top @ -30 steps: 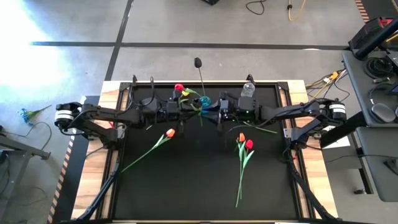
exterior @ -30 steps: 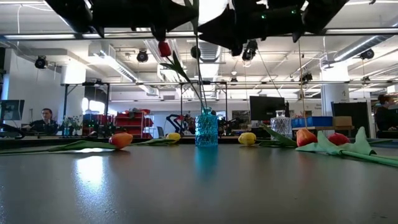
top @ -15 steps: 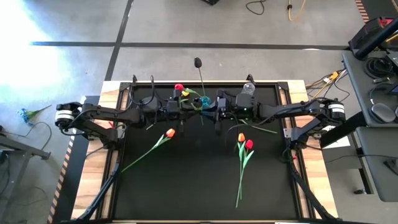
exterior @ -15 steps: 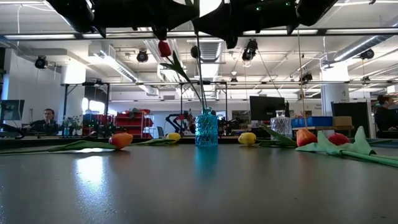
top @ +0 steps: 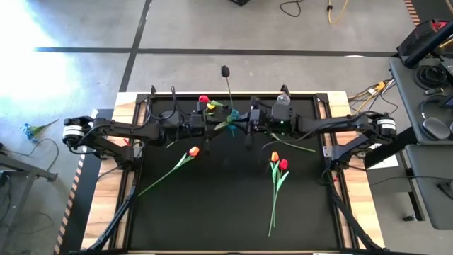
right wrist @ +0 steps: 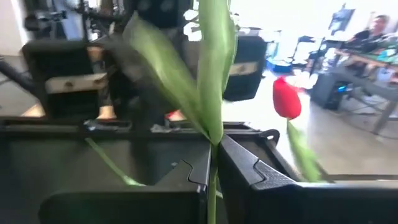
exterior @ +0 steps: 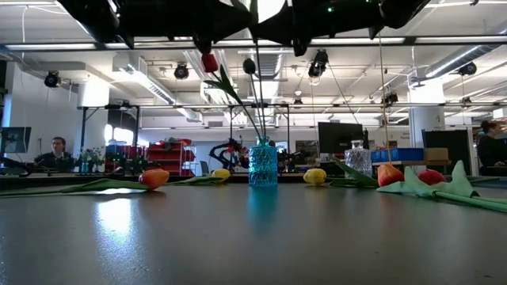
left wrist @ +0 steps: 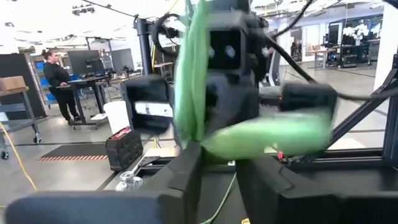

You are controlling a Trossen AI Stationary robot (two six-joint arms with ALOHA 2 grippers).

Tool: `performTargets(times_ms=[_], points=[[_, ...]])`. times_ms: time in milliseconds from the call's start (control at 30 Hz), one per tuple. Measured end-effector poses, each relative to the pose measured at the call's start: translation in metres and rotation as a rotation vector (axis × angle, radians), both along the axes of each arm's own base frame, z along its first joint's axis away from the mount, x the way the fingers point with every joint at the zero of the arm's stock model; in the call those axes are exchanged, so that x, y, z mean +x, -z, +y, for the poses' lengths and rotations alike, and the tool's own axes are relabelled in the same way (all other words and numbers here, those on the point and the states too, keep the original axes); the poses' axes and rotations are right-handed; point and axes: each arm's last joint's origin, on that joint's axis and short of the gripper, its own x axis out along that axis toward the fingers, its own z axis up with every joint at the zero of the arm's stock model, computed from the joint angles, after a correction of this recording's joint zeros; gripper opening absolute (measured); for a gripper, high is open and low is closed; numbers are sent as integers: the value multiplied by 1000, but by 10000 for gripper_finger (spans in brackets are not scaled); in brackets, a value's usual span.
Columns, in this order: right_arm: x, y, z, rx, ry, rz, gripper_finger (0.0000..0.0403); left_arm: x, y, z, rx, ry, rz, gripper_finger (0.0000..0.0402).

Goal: Sort flowers into vase by color
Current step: Put the black flower into the transparent blue vase

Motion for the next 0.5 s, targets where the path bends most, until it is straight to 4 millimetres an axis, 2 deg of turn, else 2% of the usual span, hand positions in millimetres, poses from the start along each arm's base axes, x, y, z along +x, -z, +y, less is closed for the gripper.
performTargets(times_ms=[267, 500], points=[[-10, -9, -23, -56, 148, -36, 13, 0, 9, 1, -14, -29, 76, 141], [-10, -8, -43, -76, 209, -71, 13, -4, 20, 1, -19, -31, 111, 153]])
